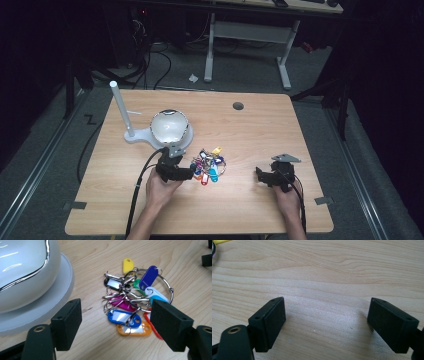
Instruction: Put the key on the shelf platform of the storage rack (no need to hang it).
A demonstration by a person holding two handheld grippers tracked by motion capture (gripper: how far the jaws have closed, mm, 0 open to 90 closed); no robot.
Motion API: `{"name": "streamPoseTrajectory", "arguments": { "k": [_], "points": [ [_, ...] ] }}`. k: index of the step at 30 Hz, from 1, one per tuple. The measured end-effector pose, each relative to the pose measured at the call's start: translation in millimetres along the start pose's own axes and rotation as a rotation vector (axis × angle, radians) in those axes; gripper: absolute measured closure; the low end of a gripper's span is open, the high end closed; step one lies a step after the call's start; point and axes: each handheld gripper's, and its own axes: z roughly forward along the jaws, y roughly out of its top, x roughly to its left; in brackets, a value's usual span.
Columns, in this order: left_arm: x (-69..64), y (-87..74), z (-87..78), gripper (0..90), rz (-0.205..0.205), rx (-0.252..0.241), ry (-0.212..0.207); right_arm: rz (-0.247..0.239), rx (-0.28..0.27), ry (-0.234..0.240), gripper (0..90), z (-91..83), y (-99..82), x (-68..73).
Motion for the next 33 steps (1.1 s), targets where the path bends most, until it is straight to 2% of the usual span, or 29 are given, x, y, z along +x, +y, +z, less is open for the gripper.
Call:
{"name": "streamPoseTrajectory", "arguments": {
  "k": [3, 8, 12, 15, 23, 33],
  "points": [
    [-1.6, 3.0, 3.9, 26.7, -0.013, -0.010, -0.022, -0.001, 0.000, 0.000, 15.2, 0.1, 0.1, -0.1],
    [-4.2, 9.3, 10.3, 26.0, -0.009, 0.013, -0.025, 0.000, 0.000, -0.001, 15.2, 0.2, 0.2, -0.2],
    [-7.6, 18.1, 16.4, 25.5, 0.007, 0.017, -0.025, 0.000, 0.000, -0.001, 15.2, 0.2, 0.2, -0.2],
    [-11.4, 25.2, 26.0, 25.2, 0.022, 0.044, -0.025, 0.000, 0.000, -0.001, 15.2, 0.3, 0.2, -0.2],
    [-12.7, 26.7, 43.7, 28.0, 0.012, 0.075, -0.018, 0.000, 0.000, -0.002, 15.2, 0.2, 0.2, -0.2],
    [-11.5, 26.2, 58.9, 35.0, -0.008, 0.062, 0.004, 0.000, 0.000, -0.002, 15.2, 0.2, 0.2, -0.2]
  ]
}}
